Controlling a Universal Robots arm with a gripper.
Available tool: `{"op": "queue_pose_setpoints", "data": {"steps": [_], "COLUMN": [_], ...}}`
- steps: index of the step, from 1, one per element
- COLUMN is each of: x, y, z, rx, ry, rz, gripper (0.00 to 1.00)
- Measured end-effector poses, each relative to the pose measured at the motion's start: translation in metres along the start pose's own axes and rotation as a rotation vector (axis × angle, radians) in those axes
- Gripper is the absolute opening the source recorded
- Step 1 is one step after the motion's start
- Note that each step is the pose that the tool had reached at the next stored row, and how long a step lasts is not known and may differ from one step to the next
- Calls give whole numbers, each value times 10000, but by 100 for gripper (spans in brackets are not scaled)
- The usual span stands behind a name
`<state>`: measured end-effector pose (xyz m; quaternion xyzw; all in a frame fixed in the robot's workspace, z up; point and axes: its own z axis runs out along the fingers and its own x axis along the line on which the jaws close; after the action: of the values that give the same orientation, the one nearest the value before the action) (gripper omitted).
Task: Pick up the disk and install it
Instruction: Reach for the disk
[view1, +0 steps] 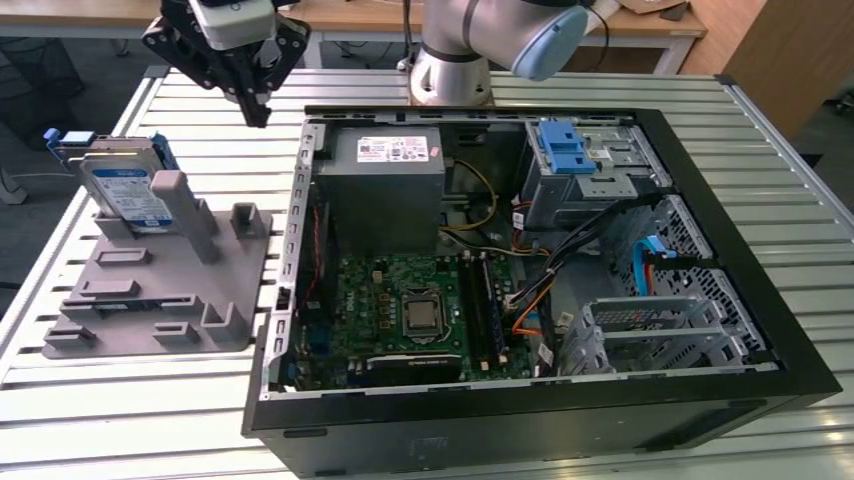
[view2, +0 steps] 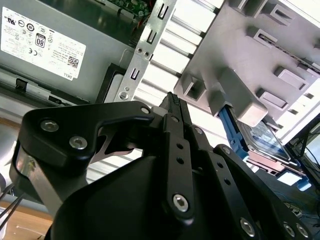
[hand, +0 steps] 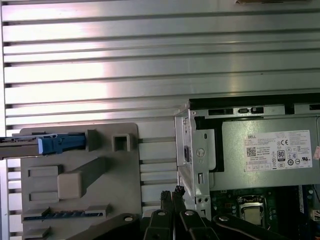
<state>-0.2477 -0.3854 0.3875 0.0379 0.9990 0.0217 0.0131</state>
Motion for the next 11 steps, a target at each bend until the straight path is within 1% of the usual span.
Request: {"op": "queue_pose_setpoints", "data": {"steps": [11], "x": [31], "y": [-3], "z": [0], "rx": [0], "ry": [0], "rz": [1], "gripper": [15]}}
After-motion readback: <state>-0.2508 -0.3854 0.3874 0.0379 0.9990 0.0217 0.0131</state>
